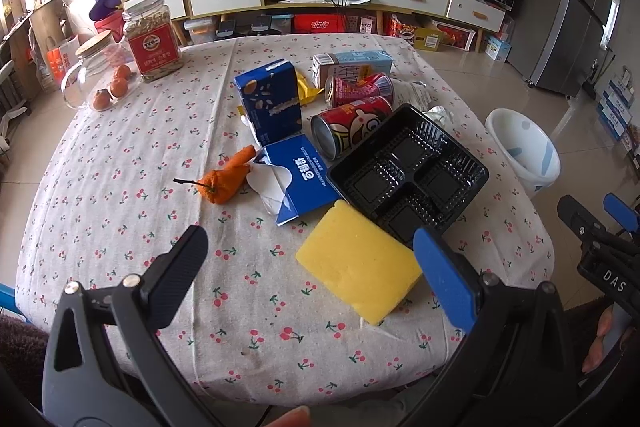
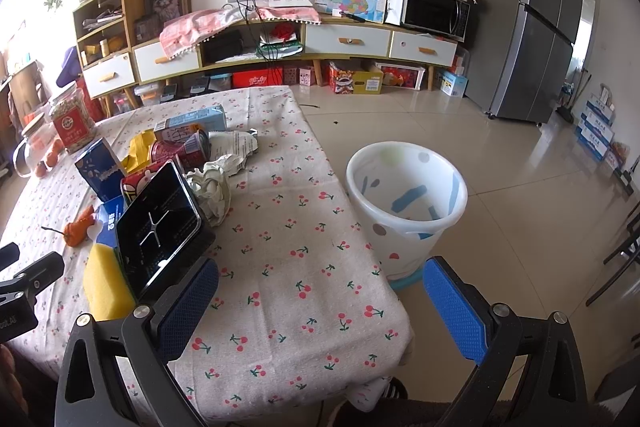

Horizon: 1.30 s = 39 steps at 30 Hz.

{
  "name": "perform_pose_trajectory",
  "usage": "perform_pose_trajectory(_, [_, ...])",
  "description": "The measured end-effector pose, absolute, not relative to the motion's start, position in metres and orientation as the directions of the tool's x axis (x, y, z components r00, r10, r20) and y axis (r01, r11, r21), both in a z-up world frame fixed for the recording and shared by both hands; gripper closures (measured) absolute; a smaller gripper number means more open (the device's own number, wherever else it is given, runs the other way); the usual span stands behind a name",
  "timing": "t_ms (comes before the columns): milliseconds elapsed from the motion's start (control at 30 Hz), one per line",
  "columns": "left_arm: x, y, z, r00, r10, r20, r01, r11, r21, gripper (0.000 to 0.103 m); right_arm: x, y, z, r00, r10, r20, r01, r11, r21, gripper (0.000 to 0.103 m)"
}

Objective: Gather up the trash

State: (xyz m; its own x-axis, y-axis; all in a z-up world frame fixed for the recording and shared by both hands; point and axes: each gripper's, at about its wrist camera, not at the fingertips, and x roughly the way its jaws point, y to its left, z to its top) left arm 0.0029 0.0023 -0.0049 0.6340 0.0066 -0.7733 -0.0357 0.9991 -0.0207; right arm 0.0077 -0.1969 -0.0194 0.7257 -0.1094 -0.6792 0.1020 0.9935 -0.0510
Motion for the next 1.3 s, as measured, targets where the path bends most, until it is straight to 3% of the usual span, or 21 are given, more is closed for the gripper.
perform_pose_trajectory(1300, [0.0029,-0.0021,-0.0013,0.641,-0.011,-0.768,-0.018,0.999,-0.03,0.001,0.0085,-0.1984,-0.0188,0.724,-0.109,-0.681,0.101,0.993,-0.052,0.0])
